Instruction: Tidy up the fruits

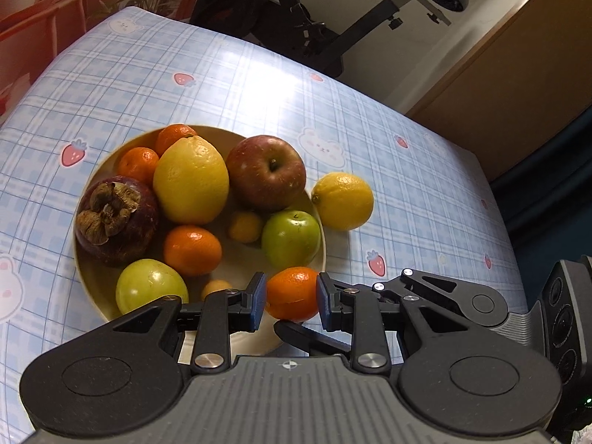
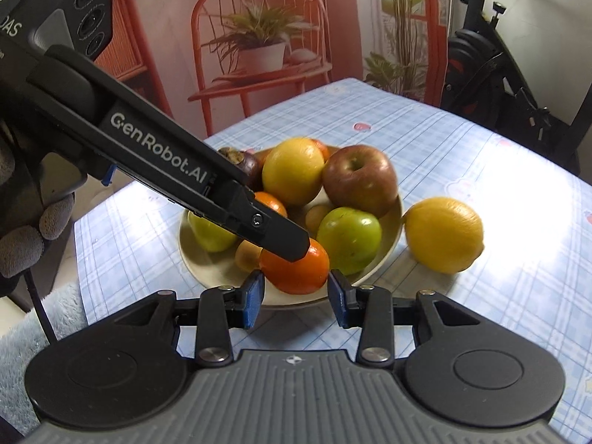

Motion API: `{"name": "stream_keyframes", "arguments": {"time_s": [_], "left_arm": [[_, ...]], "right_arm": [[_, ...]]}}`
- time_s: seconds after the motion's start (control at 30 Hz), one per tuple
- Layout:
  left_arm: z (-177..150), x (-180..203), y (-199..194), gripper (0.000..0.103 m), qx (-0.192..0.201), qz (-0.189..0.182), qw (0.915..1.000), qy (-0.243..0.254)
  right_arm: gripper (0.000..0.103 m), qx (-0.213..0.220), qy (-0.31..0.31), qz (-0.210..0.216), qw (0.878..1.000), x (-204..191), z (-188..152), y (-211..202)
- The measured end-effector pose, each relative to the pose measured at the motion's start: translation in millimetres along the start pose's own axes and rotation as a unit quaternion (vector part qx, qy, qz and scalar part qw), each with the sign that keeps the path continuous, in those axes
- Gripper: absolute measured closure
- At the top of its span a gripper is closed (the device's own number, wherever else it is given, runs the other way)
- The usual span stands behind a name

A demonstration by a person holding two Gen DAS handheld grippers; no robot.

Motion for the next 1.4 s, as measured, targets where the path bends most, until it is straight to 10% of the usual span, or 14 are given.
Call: {"name": "stream_keyframes", "arguments": {"time_s": [0.87, 1.4], "left_arm": [[24, 10, -5, 0.073, 0.054, 0.030, 0.9980, 0.013], [82, 59, 69, 0.072, 0.004, 0.012, 0.9980, 0.061]], "right_arm": [[0.061, 0.016, 0.034, -0.030, 0.999, 41, -5, -16], [0.057, 0.003, 0.031, -0.077, 0.997, 95, -8, 4]]}}
Point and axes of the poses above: each gripper's, at about its wrist camera, not at the fingertips, and y roughly the way its jaws point, x to its right, z to its top, the point moved 7 cm from there along y, roughly the way its jaws point, and after that the axes turned 8 degrees about -z, right-handed, at the moved point
